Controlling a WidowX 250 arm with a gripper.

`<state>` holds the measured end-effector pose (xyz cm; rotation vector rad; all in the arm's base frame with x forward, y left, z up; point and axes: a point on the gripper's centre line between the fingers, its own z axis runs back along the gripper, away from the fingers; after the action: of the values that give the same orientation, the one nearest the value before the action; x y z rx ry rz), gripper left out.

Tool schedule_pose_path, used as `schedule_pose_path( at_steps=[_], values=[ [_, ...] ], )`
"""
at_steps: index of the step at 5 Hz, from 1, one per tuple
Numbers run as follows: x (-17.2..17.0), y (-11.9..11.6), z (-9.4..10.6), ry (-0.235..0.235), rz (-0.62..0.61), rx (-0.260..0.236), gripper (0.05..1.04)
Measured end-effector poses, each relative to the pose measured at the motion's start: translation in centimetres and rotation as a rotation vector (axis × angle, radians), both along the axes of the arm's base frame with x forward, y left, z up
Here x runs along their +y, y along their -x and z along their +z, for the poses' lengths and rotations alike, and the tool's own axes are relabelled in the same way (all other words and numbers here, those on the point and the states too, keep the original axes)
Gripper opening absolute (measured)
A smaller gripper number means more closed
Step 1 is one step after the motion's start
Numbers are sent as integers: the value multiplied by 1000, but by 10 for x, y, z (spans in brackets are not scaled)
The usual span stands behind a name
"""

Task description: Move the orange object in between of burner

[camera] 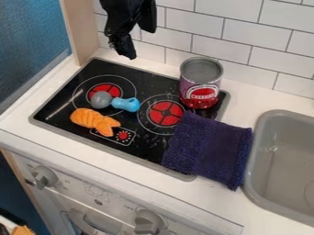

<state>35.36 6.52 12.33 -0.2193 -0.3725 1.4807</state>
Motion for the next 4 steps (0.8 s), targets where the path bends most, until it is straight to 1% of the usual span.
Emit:
schedule_pose_path(
  at_steps=[1,2,3,4],
  values=[
    [0,1,-10,6,4,30,1000],
    [5,8,-14,-17,32,74,1000],
    [18,18,-20,-15,85,103,1000],
    [23,28,-34,-29,99,145,1000]
  ],
)
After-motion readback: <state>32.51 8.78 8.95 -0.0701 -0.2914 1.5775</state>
